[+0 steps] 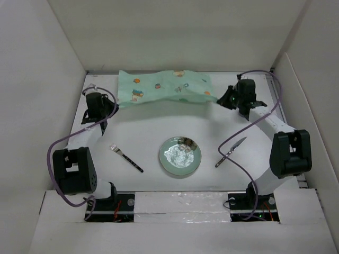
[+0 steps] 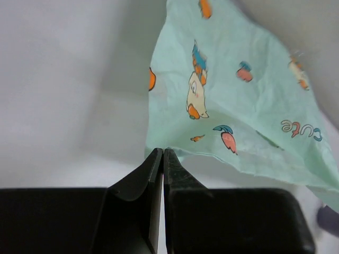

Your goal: Set the dinner table for one person

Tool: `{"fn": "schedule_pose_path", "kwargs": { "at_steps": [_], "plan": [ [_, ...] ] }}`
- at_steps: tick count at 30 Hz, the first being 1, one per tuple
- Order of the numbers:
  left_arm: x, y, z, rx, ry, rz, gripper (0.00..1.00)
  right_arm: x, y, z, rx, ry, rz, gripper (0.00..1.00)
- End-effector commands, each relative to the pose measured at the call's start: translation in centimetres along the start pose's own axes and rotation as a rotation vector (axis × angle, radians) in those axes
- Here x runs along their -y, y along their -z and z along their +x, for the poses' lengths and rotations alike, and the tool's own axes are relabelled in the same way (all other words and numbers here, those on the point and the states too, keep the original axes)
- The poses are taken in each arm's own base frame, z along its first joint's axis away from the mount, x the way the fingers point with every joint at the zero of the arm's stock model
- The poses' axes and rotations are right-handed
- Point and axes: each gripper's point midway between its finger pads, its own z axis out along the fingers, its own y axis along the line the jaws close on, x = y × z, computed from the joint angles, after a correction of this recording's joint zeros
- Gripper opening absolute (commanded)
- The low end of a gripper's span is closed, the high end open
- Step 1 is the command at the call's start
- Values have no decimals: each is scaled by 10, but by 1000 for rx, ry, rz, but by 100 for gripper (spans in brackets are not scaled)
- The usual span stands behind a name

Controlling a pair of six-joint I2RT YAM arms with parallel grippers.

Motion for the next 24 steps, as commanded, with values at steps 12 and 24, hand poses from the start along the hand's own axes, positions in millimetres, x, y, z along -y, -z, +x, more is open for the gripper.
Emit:
{"fn": "schedule_pose_path", "kwargs": {
  "at_steps": [12, 24],
  "plan": [
    [-66, 50, 42, -44, -24, -237, 42, 65, 16, 72, -129, -62, 355, 45],
    [-52, 38, 79, -239, -185, -259, 47, 84, 35, 113, -240, -111, 440, 59]
  ]
}}
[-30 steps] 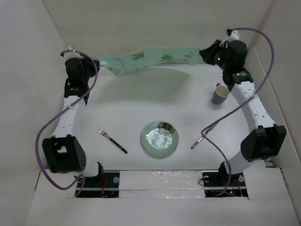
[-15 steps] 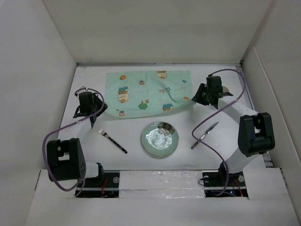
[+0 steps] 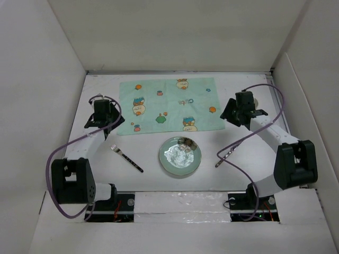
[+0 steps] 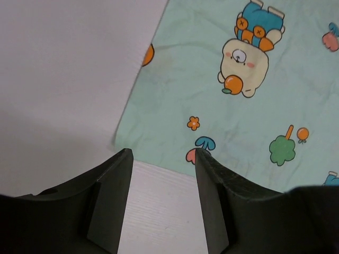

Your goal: Set the dinner table for one person

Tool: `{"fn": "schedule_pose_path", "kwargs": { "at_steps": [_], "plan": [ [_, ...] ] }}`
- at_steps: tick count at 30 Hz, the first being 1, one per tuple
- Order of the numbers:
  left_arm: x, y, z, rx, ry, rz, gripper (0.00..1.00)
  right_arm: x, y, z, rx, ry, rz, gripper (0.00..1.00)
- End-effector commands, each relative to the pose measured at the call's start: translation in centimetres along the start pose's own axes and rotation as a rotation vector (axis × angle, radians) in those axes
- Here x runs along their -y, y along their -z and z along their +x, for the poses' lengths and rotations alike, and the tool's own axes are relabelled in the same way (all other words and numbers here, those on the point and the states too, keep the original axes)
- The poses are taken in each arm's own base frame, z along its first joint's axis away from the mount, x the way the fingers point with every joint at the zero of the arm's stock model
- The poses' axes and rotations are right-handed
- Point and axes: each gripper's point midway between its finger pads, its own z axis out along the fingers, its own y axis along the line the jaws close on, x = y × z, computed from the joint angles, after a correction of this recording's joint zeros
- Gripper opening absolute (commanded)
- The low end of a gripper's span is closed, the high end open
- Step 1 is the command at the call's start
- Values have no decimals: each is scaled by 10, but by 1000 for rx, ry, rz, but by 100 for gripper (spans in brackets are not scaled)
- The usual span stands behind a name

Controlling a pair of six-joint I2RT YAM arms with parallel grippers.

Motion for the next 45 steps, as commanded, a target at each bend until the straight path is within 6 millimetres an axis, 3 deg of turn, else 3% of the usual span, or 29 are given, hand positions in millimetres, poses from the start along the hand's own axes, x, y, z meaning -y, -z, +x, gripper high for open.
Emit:
{"fn": "schedule_pose_path", "kwargs": {
  "at_steps": [1, 3, 4, 6, 7, 9, 10, 15, 19, 23, 27, 33, 41, 45],
  "plan": [
    [26, -7, 14, -85, -104, 18, 47, 12, -22, 32, -144, 6, 68, 59],
    [27, -21, 34, -155, -159, -27, 47, 12, -34, 37, -186, 5, 83, 59],
    [39, -21, 39, -174, -192, -12, 47, 13, -37, 38, -194, 6, 96, 59],
    [40, -33, 53, -211, -235, -43, 47, 12, -43, 28, -182, 8, 124, 59],
    [49, -34, 47, -197, -248, -40, 47, 23, -49, 30, -193, 19, 187, 59],
    [56, -39, 56, -204, -309, -61, 47, 24, -54, 17, -187, 18, 218, 59],
    [63, -39, 51, -185, -327, -68, 47, 28, -57, 21, -212, 25, 240, 59],
    [48, -51, 58, -201, -399, -155, 56, 27, -66, 26, -270, 50, 251, 59],
    [35, -49, 70, -248, -424, -181, 63, 30, -67, 33, -300, 50, 260, 46],
    [20, -42, 63, -244, -385, -207, 68, 38, -61, 46, -316, 53, 265, 47],
    [5, -34, 47, -191, -278, -205, 66, 43, -59, 48, -316, 40, 241, 36],
    [-25, -43, 54, -241, -213, -249, 63, 51, -56, 45, -303, 1, 213, 1],
    [-31, -51, 66, -284, -225, -266, 60, 58, -46, 44, -278, -24, 206, 0],
    [-31, -54, 73, -309, -231, -257, 50, 51, -36, 41, -244, -15, 173, 0]
  ]
}}
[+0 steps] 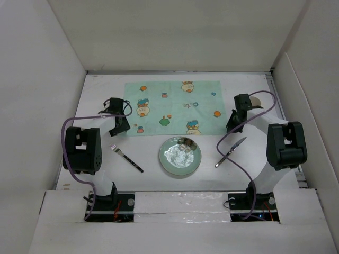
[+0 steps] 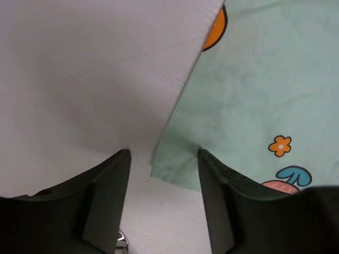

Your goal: Set the dinner table for one person

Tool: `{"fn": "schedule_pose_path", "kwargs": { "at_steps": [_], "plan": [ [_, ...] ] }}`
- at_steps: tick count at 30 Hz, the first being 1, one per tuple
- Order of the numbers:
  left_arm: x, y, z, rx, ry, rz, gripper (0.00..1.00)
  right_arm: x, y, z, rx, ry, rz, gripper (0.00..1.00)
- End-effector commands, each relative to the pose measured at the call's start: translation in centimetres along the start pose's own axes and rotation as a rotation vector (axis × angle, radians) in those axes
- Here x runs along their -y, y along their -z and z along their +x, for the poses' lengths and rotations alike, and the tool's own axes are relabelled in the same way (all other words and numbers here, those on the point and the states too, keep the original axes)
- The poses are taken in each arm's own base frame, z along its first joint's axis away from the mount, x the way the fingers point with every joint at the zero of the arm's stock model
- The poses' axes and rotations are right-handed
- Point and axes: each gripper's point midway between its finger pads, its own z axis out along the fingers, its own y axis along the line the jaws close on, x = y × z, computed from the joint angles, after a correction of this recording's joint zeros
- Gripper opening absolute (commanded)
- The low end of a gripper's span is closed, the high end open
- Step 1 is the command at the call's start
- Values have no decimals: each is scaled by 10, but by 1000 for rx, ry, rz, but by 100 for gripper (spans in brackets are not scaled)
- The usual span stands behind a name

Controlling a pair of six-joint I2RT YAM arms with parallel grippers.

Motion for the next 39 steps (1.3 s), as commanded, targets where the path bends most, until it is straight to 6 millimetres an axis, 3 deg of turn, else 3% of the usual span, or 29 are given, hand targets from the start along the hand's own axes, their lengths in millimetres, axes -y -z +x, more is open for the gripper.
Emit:
{"fn": "schedule_pose_path", "kwargs": {
  "at_steps": [1, 2, 3, 6, 7, 16, 21, 28, 29, 31, 32, 33, 34, 35, 39],
  "plan": [
    [3, -5, 10, -38, -12, 14, 46, -8, 18, -13, 73, -4, -49, 0],
    [3, -7, 12, -45, -16, 15, 42, -11, 21, -10, 76, 7, -54, 0],
    [5, -7, 14, -56, -20, 25, 28, -11, 24, -11, 80, 7, -56, 0],
    [3, -8, 22, -88, -33, 25, 2, -9, 30, -11, 98, 5, -54, 0],
    [3, -7, 22, -86, -34, 28, 0, -8, 32, -12, 105, 6, -55, 0],
    [-4, 23, 26, -71, -51, 62, 0, 8, 43, 1, 112, -2, -37, 0],
    [-10, 31, 37, -85, -54, 67, 0, 19, 40, 13, 96, -9, -27, 0],
    [-13, 39, 30, -51, -51, 60, 0, 20, 45, 10, 106, -16, -19, 0],
    [-13, 41, 27, -41, -47, 56, 9, 21, 46, 10, 108, -18, -16, 0],
    [-8, 47, 13, -4, -37, 70, 16, 18, 53, 8, 123, -19, -35, 23],
    [-7, 51, 9, 6, -32, 73, 24, 17, 56, 8, 122, -17, -43, 33],
    [-1, 57, 0, 30, -25, 98, 29, 12, 62, 3, 131, -17, -60, 45],
    [8, 70, -14, 70, -15, 148, 35, 4, 73, -5, 150, -16, -87, 52],
    [9, 74, -17, 84, -12, 156, 38, 5, 75, -5, 150, -16, -87, 52],
    [42, 134, -72, 254, -18, 284, 40, -12, 109, -40, 251, -37, -147, 55]
  ]
}}
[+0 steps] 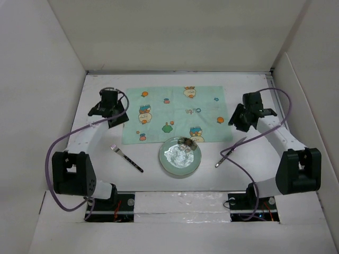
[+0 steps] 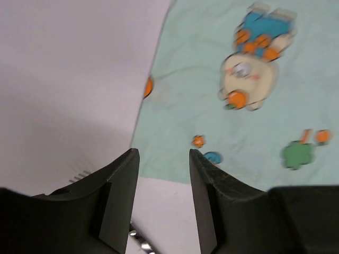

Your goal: Set the dinner table for one person

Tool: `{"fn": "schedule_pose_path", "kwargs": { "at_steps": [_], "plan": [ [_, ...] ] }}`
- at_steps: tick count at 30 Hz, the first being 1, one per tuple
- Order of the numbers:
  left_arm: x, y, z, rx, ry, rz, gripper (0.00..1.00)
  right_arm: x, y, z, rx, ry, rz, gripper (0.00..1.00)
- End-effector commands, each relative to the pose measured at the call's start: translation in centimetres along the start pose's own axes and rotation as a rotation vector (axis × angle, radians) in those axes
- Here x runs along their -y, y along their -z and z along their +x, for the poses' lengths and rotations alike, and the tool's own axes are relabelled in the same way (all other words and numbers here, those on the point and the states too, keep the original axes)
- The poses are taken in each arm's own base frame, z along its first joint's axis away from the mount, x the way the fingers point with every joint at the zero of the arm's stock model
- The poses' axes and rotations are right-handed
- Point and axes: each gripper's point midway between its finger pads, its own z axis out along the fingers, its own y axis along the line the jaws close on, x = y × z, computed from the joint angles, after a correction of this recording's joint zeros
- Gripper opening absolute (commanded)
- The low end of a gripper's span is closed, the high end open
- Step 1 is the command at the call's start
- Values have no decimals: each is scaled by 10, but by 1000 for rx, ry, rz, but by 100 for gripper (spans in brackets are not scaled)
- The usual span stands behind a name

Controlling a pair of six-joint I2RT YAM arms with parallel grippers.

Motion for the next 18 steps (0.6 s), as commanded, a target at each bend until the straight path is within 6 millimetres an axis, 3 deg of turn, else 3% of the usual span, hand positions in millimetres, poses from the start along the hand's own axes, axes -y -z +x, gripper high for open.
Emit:
{"fn": "schedule_pose_path", "kwargs": {
  "at_steps": [1, 2, 3, 4, 5, 8, 11, 12, 14, 15, 16, 18],
  "plan": [
    [43, 66, -73, 238, -6, 158, 40, -25, 41, -60, 163, -40, -88, 51],
    [53, 81, -89, 281, -3, 205, 38, -27, 46, -71, 194, -52, -99, 43],
    [62, 91, -93, 293, -7, 258, 36, -27, 51, -81, 221, -72, -102, 18],
    [73, 106, -99, 316, -11, 324, 32, -30, 59, -95, 263, -85, -111, 7],
    [82, 118, -107, 350, -16, 376, 22, -24, 62, -108, 297, -112, -101, 0],
    [109, 145, -108, 364, -39, 542, 0, -5, 72, -146, 395, -174, -49, 0],
    [123, 161, -102, 363, -65, 652, 0, 22, 71, -176, 452, -234, 51, 0],
    [127, 166, -98, 356, -77, 690, 0, 42, 59, -182, 445, -262, 113, 16],
    [128, 173, -94, 364, -92, 716, 0, 59, 49, -185, 405, -277, 164, 35],
    [127, 171, -87, 350, -98, 727, 0, 66, 50, -196, 414, -294, 183, 51],
    [127, 177, -84, 359, -108, 743, 0, 69, 34, -193, 375, -284, 203, 56],
    [123, 171, -73, 341, -128, 739, 11, 75, 26, -196, 357, -291, 226, 59]
  ]
}}
